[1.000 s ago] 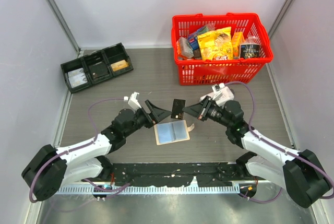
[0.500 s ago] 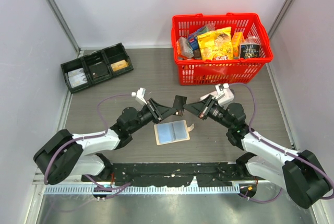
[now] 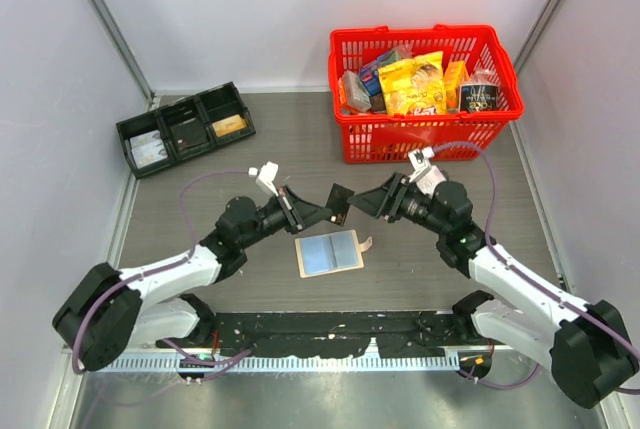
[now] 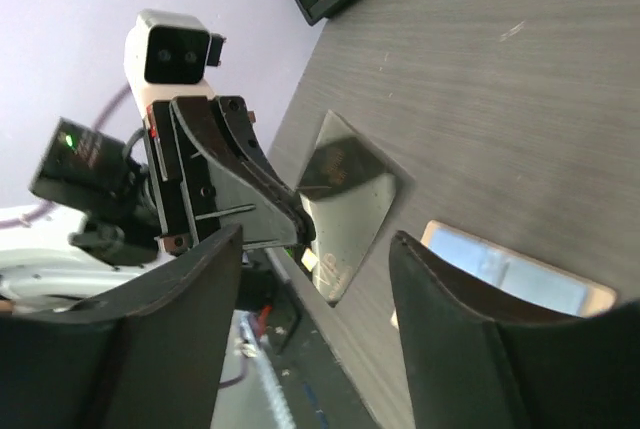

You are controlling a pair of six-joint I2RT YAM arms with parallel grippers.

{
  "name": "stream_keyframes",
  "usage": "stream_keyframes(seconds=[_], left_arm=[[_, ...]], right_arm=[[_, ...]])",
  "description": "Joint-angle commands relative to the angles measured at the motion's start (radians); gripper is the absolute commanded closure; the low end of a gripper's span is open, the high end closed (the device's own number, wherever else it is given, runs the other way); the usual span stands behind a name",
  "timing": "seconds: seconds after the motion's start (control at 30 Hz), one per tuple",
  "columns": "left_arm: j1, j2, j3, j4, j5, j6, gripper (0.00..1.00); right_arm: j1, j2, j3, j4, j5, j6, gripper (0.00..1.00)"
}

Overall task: Take the credit cards out of the card holder
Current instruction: Place the credit card in the storage box.

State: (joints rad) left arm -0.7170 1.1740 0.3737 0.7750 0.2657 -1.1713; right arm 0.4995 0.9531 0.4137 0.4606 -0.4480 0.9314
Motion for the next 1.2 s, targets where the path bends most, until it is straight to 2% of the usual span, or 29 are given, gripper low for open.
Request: stream_keyframes(seconds=[0.0,0.03,0.07,0.13,0.3,0.43,0.47,0.6,0.83,0.93,1.0,1.03,1.07,1.1,1.13,1.17], left_arm=[[0.033,-0.092,0.187,-0.545,0.167,0.356,1.00],[0.031,-0.103,0.238,-0.665,0.182,0.452,1.00],[0.033,-0.106,0.281,-0.766,0.191,0.535,1.00],[0.033,-0.106,0.364,-0.966,0.217,0.707,1.00],[0.033,-0.093,0.520,-1.226,0.334,1.007,1.00],[0.033,-0.091,0.591,-1.339,0.403,1.160,1.00],[0.033,-0.089,0.602,-1.358,0.423,1.206,1.00],[0.033,-0.086,0.634,-1.404,0.454,1.292,1.00],[0.031,-0.062,0.674,-1.453,0.477,1.342,1.00],[0.033,-0.063,0.676,-1.458,0.490,1.345,1.00],[0.033,-0.065,0.677,-1.458,0.497,1.343,1.00],[0.031,-0.065,0.676,-1.459,0.498,1.343,1.00],[0.033,-0.066,0.674,-1.461,0.495,1.343,1.00],[0.031,-0.065,0.673,-1.464,0.485,1.343,1.00],[0.033,-0.066,0.673,-1.465,0.475,1.343,1.00],[0.033,-0.069,0.673,-1.467,0.465,1.343,0.95]], right_arm=[[-0.007,-0.034,0.206,-0.337,-0.090,-0.376,0.32],[-0.007,-0.027,0.255,-0.379,-0.130,-0.470,0.31],[-0.007,-0.008,0.287,-0.486,-0.145,-0.506,0.30],[-0.009,0.007,0.353,-0.590,-0.193,-0.612,0.30],[-0.007,0.012,0.445,-0.715,-0.273,-0.799,0.29],[0.000,0.019,0.473,-0.712,-0.366,-0.847,0.31],[0.010,0.032,0.476,-0.717,-0.394,-0.879,0.38],[0.068,0.079,0.510,-0.780,-0.402,-0.971,0.39],[0.178,0.176,0.554,-0.798,-0.422,-1.037,0.39],[0.197,0.206,0.568,-0.818,-0.426,-1.060,0.43],[0.203,0.223,0.574,-0.820,-0.435,-1.069,0.50],[0.205,0.230,0.576,-0.818,-0.440,-1.068,0.59],[0.205,0.234,0.576,-0.813,-0.443,-1.068,0.65],[0.205,0.234,0.574,-0.809,-0.443,-1.062,0.81],[0.205,0.236,0.573,-0.803,-0.443,-1.057,0.88],[0.205,0.237,0.571,-0.801,-0.440,-1.050,0.99]])
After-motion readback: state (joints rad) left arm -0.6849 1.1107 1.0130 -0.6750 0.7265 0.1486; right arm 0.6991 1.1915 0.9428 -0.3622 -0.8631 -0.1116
